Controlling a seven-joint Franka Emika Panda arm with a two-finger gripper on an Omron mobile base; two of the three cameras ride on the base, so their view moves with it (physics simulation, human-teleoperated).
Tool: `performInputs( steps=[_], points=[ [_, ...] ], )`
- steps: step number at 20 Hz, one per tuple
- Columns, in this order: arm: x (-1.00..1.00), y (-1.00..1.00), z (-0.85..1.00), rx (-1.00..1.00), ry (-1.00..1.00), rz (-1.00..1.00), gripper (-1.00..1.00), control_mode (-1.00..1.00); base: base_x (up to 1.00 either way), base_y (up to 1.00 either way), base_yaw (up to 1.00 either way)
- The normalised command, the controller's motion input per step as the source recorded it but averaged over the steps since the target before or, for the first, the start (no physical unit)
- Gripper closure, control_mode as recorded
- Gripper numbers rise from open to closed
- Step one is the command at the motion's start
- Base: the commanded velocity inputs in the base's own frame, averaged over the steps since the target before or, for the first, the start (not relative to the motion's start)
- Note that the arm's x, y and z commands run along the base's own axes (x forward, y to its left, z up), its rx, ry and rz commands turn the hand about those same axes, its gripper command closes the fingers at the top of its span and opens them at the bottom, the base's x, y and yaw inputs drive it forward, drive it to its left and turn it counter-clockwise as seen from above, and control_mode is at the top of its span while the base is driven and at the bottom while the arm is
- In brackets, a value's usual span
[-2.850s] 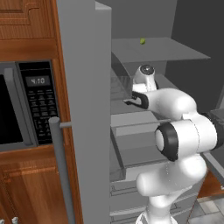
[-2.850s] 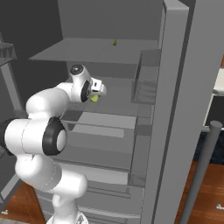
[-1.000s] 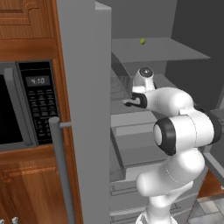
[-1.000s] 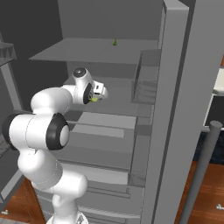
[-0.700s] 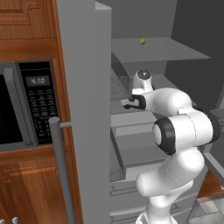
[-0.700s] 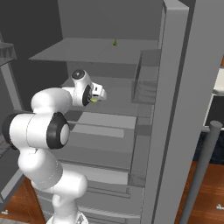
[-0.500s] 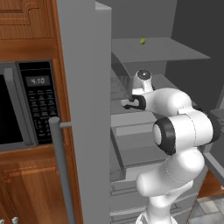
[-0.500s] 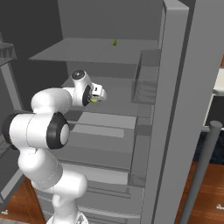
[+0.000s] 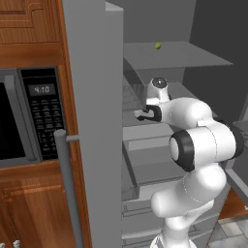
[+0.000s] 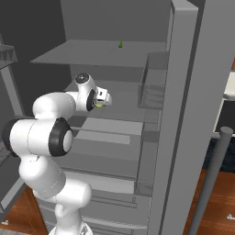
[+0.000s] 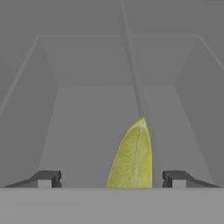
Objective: Take the lemon wedge from the fridge and place it on the plate with fish on the dining counter.
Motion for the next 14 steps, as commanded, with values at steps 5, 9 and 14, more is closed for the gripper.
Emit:
performInputs(
  steps=[5, 9, 14],
  points=[
    [0.0, 0.0, 0.0, 0.0, 0.0, 0.0, 1.0, -1.0, 0.0, 0.0, 0.0],
    [0.0, 0.0, 0.0, 0.0, 0.0, 0.0, 1.0, -1.0, 0.0, 0.0, 0.0],
    [0.0, 0.0, 0.0, 0.0, 0.0, 0.0, 1.0, -1.0, 0.0, 0.0, 0.0]
  ],
)
